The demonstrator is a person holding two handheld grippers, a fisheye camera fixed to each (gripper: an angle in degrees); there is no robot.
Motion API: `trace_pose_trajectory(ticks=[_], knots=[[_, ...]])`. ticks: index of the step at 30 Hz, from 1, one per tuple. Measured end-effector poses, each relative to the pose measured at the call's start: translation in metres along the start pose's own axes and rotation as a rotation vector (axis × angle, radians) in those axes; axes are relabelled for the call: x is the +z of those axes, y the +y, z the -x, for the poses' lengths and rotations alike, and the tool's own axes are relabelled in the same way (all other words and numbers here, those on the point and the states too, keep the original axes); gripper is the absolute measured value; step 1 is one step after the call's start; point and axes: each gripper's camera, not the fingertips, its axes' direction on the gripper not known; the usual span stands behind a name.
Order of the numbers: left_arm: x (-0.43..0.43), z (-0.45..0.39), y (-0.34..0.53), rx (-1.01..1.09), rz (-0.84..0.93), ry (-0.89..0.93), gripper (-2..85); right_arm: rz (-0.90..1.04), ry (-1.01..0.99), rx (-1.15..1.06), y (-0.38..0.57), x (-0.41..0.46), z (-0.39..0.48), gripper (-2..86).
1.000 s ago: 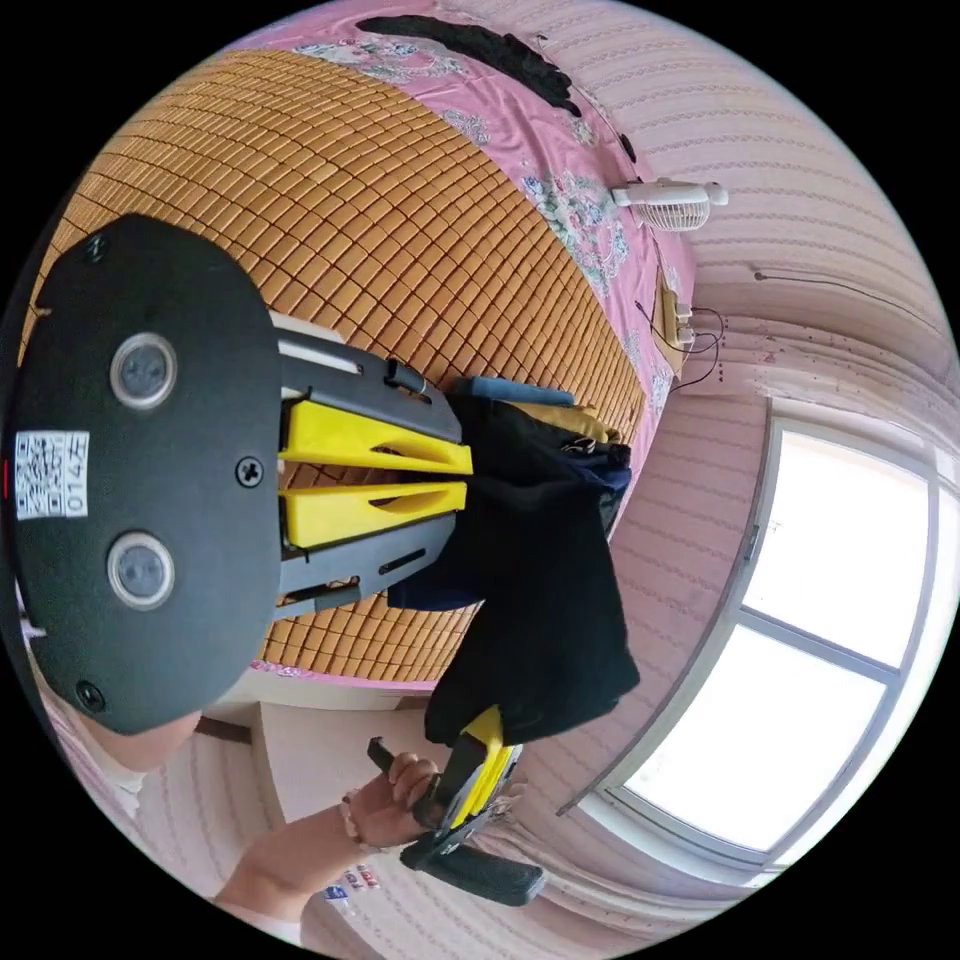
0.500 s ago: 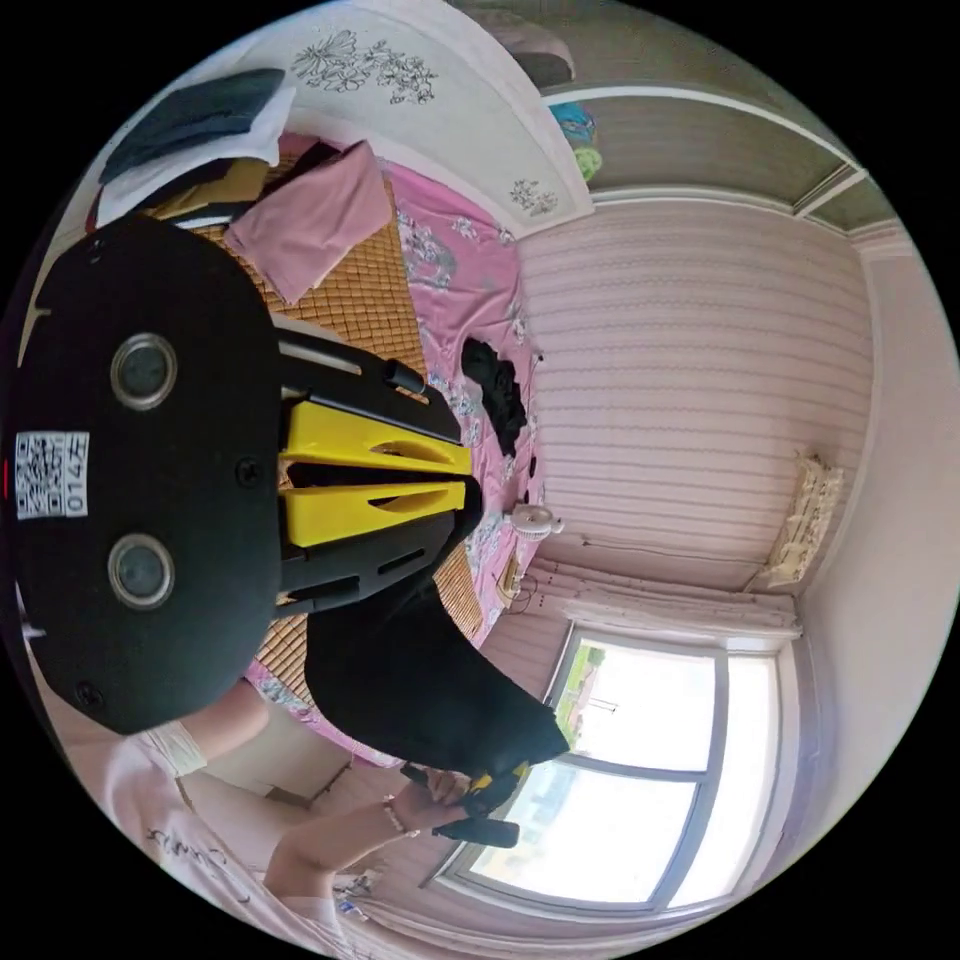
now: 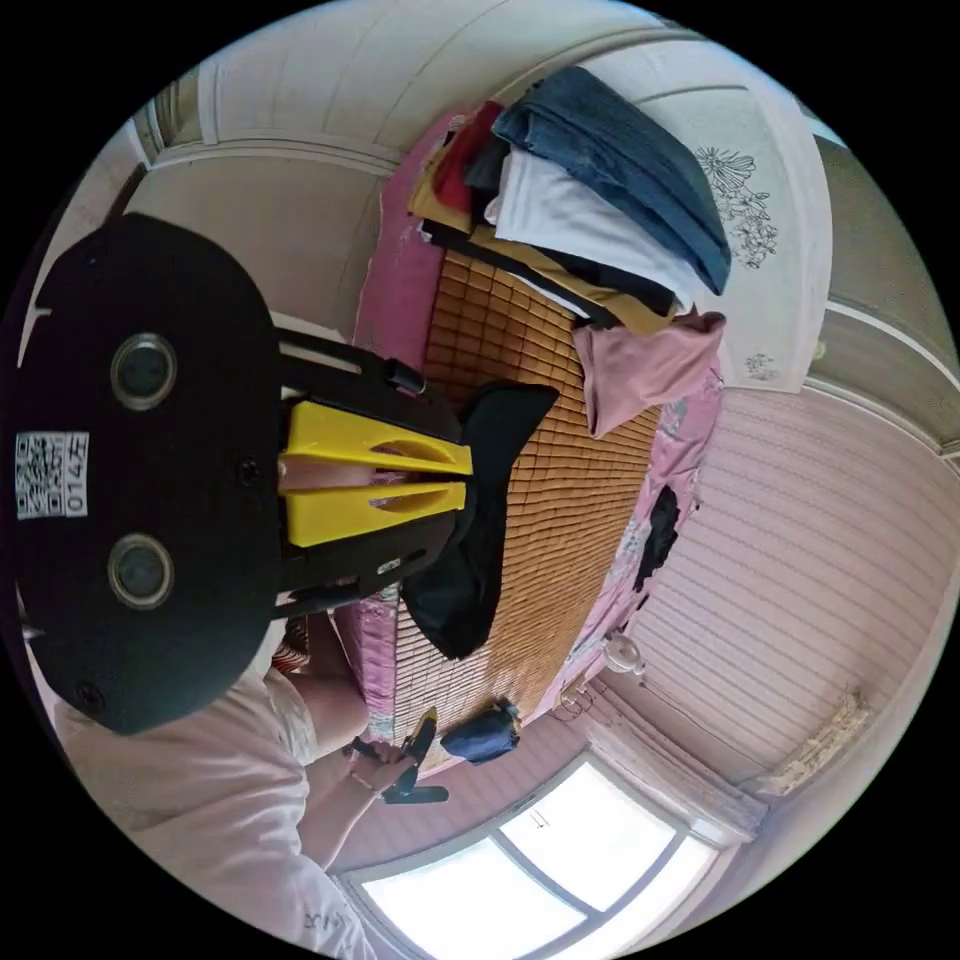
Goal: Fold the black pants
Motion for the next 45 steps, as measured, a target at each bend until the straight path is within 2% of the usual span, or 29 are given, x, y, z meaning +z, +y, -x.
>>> trace_pose_trajectory(ticks=[7, 10, 11, 12, 16, 22, 27, 32, 36, 41, 45], knots=[[-0.007, 0.053, 0.044, -0.130, -0.020, 0.015, -1.0, 0.123, 0.063, -0.156, -0.033, 0.059, 0.058, 14.9], [-0.023, 0.064, 0.044, -0.130, -0.055, 0.009, -1.0, 0.154, 0.149, -0.149, -0.046, 0.094, 0.066, 12.8], [-0.026, 0.066, 0.043, -0.127, -0.061, 0.005, -1.0, 0.177, 0.160, -0.121, -0.050, 0.105, 0.065, 9.7], [-0.033, 0.070, 0.042, -0.123, -0.069, -0.002, -1.0, 0.185, 0.133, -0.095, -0.054, 0.110, 0.063, 5.4], [-0.053, 0.086, 0.032, -0.124, -0.109, -0.017, -1.0, 0.101, 0.020, -0.088, -0.071, 0.092, 0.059, 2.5], [-0.074, 0.093, -0.022, -0.040, -0.194, -0.029, -1.0, -0.163, -0.007, -0.185, -0.121, -0.025, 0.045, 1.4], [-0.086, 0.076, -0.086, 0.087, -0.267, -0.047, -1.0, -0.394, 0.200, -0.181, -0.155, -0.153, 0.019, 1.1], [-0.092, 0.063, -0.136, 0.152, -0.302, -0.065, -1.0, -0.506, 0.374, -0.169, -0.169, -0.224, 0.007, 1.1], [-0.108, 0.064, -0.159, 0.160, -0.352, -0.103, -1.0, -0.564, 0.413, -0.131, -0.162, -0.259, -0.010, 1.2], [-0.133, 0.103, -0.108, 0.075, -0.368, -0.076, -1.0, -0.471, 0.395, -0.055, -0.112, -0.236, -0.048, 1.7], [-0.107, 0.155, -0.013, -0.070, -0.172, -0.209, -0.9, -0.235, 0.405, 0.013, -0.072, -0.160, -0.082, 3.0]])
